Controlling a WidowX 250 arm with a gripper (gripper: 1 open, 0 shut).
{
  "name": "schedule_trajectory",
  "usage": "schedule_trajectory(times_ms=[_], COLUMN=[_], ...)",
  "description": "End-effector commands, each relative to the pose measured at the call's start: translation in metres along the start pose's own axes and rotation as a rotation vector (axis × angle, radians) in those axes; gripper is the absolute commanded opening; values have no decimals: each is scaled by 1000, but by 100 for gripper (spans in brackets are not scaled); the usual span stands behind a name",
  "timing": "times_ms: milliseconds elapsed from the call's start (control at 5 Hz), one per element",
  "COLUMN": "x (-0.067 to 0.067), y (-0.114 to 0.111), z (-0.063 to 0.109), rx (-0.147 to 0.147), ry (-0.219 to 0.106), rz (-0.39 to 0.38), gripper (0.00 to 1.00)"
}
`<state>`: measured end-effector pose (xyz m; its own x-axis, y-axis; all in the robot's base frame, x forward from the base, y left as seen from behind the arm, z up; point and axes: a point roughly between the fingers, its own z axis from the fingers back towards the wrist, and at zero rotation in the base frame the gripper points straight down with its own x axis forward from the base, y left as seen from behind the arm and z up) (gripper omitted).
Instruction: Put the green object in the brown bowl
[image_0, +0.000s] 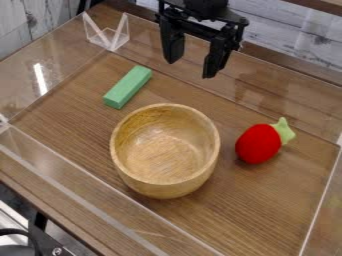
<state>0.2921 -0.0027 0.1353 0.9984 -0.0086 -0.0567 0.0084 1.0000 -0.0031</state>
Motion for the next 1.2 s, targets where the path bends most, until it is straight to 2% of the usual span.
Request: schedule_trajectory(times_ms=[0, 200, 400, 800, 1000], x=[-3, -2, 1, -4, -7], y=[0, 24, 44, 95, 111], z=[-11, -24, -28, -30, -37], rx=[-1, 11, 21, 53, 71], ry=[26, 19, -3, -32, -38], rz=[36, 23, 33, -87, -49], gripper=[100, 100, 100, 100, 0])
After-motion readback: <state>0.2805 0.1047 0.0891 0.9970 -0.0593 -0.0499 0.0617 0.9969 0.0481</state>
